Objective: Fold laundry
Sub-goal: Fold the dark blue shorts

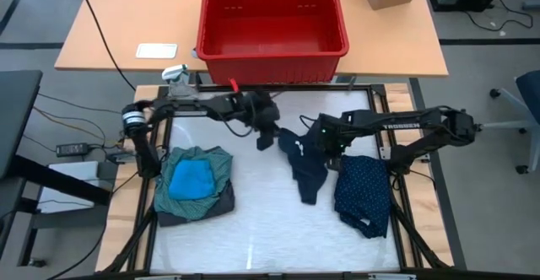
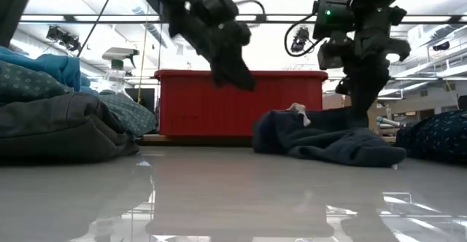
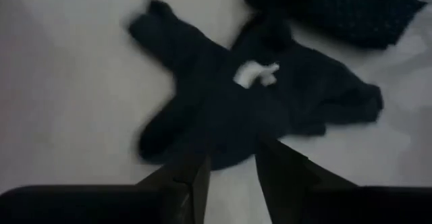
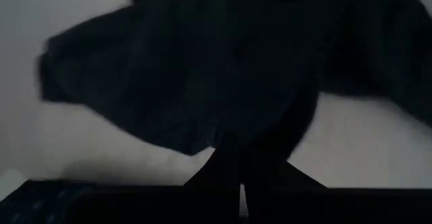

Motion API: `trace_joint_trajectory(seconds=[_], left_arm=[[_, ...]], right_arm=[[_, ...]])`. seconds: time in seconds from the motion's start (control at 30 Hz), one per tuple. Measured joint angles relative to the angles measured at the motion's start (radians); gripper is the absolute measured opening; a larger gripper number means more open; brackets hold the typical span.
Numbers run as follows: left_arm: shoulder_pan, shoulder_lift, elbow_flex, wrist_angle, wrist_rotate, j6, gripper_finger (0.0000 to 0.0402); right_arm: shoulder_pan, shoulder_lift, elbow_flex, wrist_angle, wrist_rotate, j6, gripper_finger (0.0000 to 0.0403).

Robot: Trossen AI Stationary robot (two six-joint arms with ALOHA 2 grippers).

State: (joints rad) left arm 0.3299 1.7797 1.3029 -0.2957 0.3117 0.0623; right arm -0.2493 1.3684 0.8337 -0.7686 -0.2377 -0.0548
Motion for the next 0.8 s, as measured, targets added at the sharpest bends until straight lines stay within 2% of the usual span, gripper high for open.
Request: trace_joint_trajectory(seconds=[0.17,0.37,0.43,0.5,0.67,0.8], left_arm=[[0.034,0.105,-0.002,0.001,0.034,0.043,0.0187],[0.061,0.166,-0.001,0.138,-0.01,0.174,0.0287],[0.07,0.181,-0.001,0.156,0.062,0.175,0.0307],[0.073,0.203,0.001,0.173,0.132,0.17,0.0314],[0.058,0.254,-0.001,0.247,0.128,0.132,0.0311],[0.062,0.273,0.0,0.327,0.13,0.069,0.0302]], right_arm=[[0.01,-0.009,0.0,-0.091,0.027,0.093,0.0006],[0.037,-0.018,0.0,-0.189,0.019,0.112,0.0006],[0.043,-0.02,0.0,-0.205,0.026,0.135,0.0006],[0.048,-0.022,0.0,-0.22,0.034,0.138,0.0006],[0.051,-0.023,0.0,-0.226,0.042,0.13,0.0006],[0.052,-0.022,0.005,-0.216,0.144,0.109,0.0006]])
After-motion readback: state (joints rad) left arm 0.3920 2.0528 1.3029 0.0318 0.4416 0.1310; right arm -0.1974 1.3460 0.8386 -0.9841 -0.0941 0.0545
